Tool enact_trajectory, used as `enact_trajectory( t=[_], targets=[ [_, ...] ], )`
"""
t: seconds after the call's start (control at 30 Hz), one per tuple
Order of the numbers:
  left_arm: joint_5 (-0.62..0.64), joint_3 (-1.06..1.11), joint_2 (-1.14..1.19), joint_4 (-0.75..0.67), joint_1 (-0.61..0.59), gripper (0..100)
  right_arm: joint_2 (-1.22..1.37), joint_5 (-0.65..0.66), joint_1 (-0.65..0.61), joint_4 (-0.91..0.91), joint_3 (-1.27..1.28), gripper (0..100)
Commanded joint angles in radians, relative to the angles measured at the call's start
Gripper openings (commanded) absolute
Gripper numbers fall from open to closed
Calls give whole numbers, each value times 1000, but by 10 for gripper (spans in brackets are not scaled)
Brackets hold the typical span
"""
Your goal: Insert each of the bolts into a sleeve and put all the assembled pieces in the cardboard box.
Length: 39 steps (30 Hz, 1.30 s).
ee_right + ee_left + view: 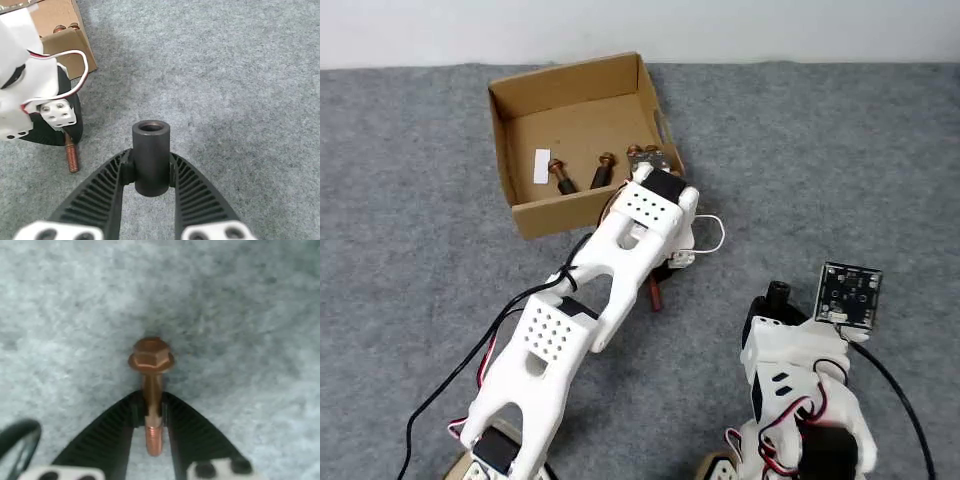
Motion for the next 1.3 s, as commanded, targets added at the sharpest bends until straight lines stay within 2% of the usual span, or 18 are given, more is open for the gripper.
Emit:
enact_trajectory(
  t=[0.0, 0.07, 0.43, 0.53, 0.7, 0.73, 0.93, 1.1, 1.27],
  targets=[
    [-8, -7, -54, 18, -6, 208, 5, 11, 5, -24, -5, 8],
    [-6, -12, -54, 3, -12, 248, 5, 11, 5, -24, -5, 8],
    [-6, -16, -26, -118, -75, 243, 5, 11, 5, -22, -5, 8],
    [-3, -18, 12, -123, -72, 178, 5, 11, 5, -22, -5, 8],
    [-3, -44, 34, -114, -77, 1, 5, 11, 5, -22, -5, 8],
    [-3, -54, 34, -106, -75, 6, 5, 11, 5, -22, -5, 8],
    [0, -183, 28, 38, -17, 4, 5, 11, 5, -21, -5, 8],
    [31, -208, -63, 38, 26, 4, 5, 11, 5, -19, -5, 8],
    [26, -125, -258, 38, 101, 4, 5, 11, 4, -16, -8, 8]
  ],
)
